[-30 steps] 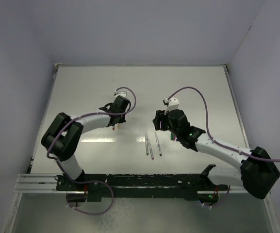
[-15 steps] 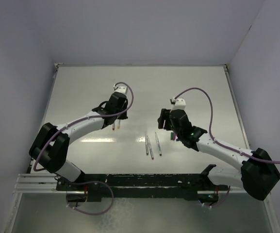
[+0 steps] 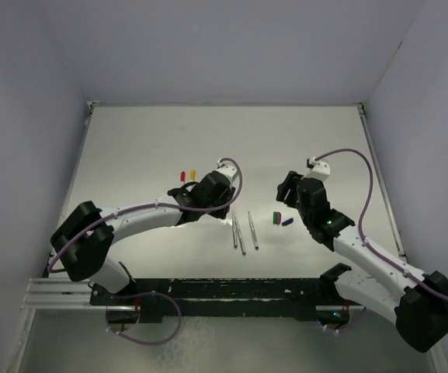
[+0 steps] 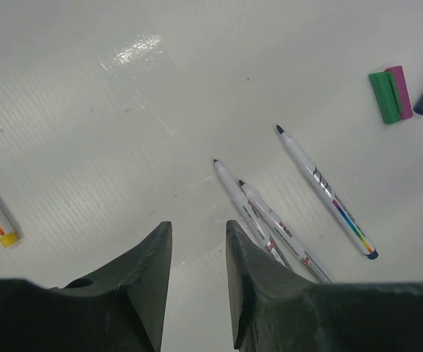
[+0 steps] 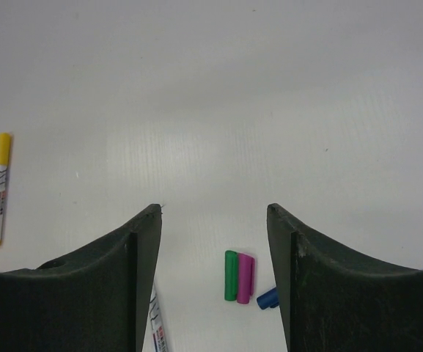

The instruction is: Insert the pens into the pen caps

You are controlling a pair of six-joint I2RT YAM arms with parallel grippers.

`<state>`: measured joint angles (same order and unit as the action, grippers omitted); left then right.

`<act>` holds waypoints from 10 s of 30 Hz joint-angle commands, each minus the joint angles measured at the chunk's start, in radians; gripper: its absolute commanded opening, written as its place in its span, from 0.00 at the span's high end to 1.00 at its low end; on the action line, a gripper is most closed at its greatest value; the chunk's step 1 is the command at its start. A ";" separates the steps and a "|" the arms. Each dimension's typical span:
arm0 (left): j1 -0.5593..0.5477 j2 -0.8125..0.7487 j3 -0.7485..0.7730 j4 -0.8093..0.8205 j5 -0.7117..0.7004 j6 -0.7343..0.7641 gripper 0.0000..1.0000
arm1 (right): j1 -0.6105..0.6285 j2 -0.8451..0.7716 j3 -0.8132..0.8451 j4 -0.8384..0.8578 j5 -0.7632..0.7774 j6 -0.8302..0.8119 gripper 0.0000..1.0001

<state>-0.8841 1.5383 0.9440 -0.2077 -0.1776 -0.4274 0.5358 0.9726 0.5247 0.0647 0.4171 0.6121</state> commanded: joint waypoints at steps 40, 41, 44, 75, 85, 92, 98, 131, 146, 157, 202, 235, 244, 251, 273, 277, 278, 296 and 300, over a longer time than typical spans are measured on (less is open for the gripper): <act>-0.145 0.203 0.097 -0.085 0.066 0.002 0.49 | 0.001 -0.066 -0.075 0.080 0.026 0.041 0.40; -0.145 0.206 0.099 -0.086 0.064 0.002 0.49 | 0.001 -0.065 -0.076 0.081 0.024 0.040 0.40; -0.145 0.216 0.103 -0.100 0.058 0.004 0.49 | 0.001 -0.060 -0.078 0.086 0.023 0.042 0.40; -0.145 0.166 -0.016 -0.267 0.034 -0.055 0.67 | 0.006 0.153 -0.005 0.008 -0.174 0.008 0.51; -0.146 0.185 -0.025 -0.237 0.050 -0.068 0.95 | 0.013 0.261 0.037 0.055 -0.184 -0.029 0.51; -0.146 0.177 -0.029 -0.231 0.043 -0.066 1.00 | 0.011 0.330 0.064 0.057 -0.185 -0.030 0.51; -0.147 0.177 -0.030 -0.229 0.049 -0.065 1.00 | 0.012 0.373 0.076 0.061 -0.198 -0.027 0.51; -0.146 0.182 -0.021 -0.228 0.056 -0.049 1.00 | 0.013 0.391 0.036 -0.013 -0.231 0.002 0.50; -0.146 0.194 0.001 -0.235 0.056 -0.026 1.00 | 0.071 0.366 -0.006 -0.112 -0.234 0.081 0.51; -0.146 0.194 -0.001 -0.238 0.053 -0.023 1.00 | 0.094 0.459 0.008 -0.203 -0.213 0.139 0.55; -0.144 0.158 -0.048 -0.184 0.058 0.019 1.00 | 0.288 0.373 0.024 -0.554 -0.184 0.416 0.61; -0.065 0.099 -0.122 -0.152 0.077 -0.025 1.00 | 0.296 0.622 0.221 -0.584 -0.078 0.359 0.62; -0.064 0.114 -0.116 -0.145 0.096 -0.022 1.00 | 0.296 0.674 0.236 -0.562 -0.086 0.329 0.69; -0.062 0.118 -0.108 -0.144 0.102 -0.017 1.00 | 0.296 0.689 0.228 -0.533 -0.112 0.312 0.78; -0.061 0.117 -0.108 -0.146 0.111 -0.016 1.00 | 0.296 0.748 0.215 -0.513 -0.132 0.300 1.00; -0.058 0.105 -0.111 -0.145 0.100 -0.021 1.00 | 0.296 0.703 0.217 -0.536 -0.100 0.306 1.00; -0.054 0.100 -0.112 -0.144 0.097 -0.023 1.00 | 0.296 0.683 0.219 -0.551 -0.086 0.315 1.00; 0.012 0.127 -0.119 -0.068 0.095 0.008 1.00 | 0.296 0.230 0.246 -0.677 0.117 0.347 1.00; 0.012 0.042 -0.117 -0.043 0.053 0.035 1.00 | 0.296 0.164 0.268 -0.570 0.182 0.283 1.00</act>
<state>-0.8776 1.6180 0.8459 -0.2279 -0.0616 -0.4412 0.8303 1.1942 0.7372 -0.5640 0.4824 0.9302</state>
